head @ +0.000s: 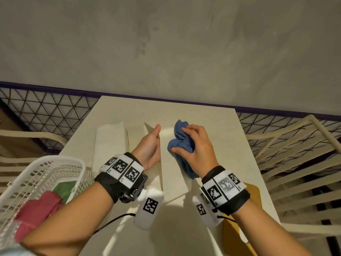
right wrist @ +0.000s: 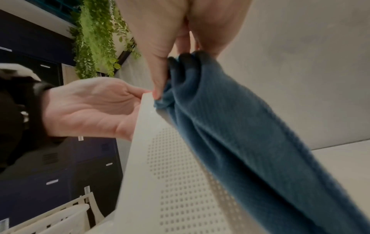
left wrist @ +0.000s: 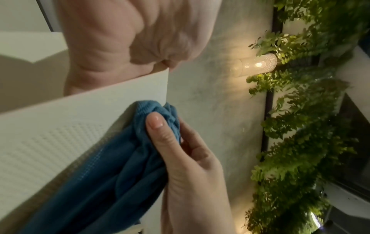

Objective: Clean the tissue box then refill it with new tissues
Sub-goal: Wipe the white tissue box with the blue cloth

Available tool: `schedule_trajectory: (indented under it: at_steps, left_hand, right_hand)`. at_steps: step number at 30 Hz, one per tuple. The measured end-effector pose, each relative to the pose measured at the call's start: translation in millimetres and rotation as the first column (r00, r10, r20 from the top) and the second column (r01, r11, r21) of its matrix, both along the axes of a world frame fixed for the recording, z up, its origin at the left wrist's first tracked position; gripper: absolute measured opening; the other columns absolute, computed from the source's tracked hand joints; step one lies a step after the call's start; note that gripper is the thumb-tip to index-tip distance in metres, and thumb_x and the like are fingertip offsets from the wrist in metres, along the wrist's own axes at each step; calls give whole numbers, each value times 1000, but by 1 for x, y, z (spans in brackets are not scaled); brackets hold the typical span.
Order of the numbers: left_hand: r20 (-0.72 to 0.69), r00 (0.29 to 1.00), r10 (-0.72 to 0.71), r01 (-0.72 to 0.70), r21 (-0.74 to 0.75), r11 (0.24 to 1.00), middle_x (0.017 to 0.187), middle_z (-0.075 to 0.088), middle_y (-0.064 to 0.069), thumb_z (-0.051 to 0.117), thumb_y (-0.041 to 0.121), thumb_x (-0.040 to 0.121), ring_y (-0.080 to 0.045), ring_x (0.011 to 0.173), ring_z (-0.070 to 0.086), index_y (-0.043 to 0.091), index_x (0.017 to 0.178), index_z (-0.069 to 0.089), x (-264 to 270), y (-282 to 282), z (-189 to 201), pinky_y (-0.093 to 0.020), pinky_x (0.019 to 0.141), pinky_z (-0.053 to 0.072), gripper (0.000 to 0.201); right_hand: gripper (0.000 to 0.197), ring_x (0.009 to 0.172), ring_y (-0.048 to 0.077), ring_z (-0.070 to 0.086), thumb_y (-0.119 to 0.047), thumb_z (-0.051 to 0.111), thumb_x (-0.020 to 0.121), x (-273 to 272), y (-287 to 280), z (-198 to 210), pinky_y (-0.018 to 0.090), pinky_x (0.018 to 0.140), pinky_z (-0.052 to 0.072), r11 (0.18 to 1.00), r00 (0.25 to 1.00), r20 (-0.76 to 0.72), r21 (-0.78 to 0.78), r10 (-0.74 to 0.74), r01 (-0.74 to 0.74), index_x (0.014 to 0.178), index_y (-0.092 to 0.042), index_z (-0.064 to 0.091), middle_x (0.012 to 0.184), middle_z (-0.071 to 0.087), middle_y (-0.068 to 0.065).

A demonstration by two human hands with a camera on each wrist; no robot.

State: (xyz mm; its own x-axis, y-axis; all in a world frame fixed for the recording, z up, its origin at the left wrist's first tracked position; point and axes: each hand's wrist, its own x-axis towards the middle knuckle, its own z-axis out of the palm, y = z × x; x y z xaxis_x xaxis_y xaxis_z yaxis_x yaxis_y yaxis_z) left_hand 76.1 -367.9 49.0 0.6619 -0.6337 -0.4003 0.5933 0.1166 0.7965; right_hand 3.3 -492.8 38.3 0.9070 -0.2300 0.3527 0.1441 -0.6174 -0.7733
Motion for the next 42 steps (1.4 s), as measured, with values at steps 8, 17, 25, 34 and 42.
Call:
schedule_trajectory:
  at_steps: [8,17,25,34,42]
  left_hand:
    - [-62,989,133,-127,88,988,60,52,-7,36,49,94,-14,51,52,10,72,49,17,6,-1,-24,53,43,47]
    - [-14,998,65,-65,28,997,65,51,-7,36,39,95,-14,52,50,8,77,51,22,7,16,-20,47,46,38]
    - [-3,1000,6,-6,-89,996,71,60,-6,37,27,94,-14,61,60,10,86,59,8,5,25,-20,56,52,29]
    - [11,997,82,-82,-43,996,93,66,-15,18,38,99,-23,84,61,6,108,55,18,7,30,-33,77,48,50]
    - [103,944,315,-321,43,946,68,48,-15,33,9,82,-25,66,49,5,81,52,39,17,39,-30,66,45,20]
  right_hand:
    - [29,98,16,44,-13,49,80,1,27,-11,22,92,35,914,958,145,-362,249,-182,94,2,70,96,70,17]
    - [30,102,17,47,-10,49,82,6,22,6,22,91,37,868,948,232,-490,217,-79,103,-2,68,103,71,11]
    - [30,99,28,63,-12,51,79,8,17,36,23,95,35,898,962,252,-440,101,22,100,-1,69,100,71,14]
    - [47,136,31,23,-1,59,83,11,14,21,39,109,24,893,998,59,-450,23,7,129,-4,49,140,45,16]
    - [39,115,43,48,-3,49,74,-11,21,-11,49,90,42,767,955,107,-623,276,-152,110,2,64,113,66,19]
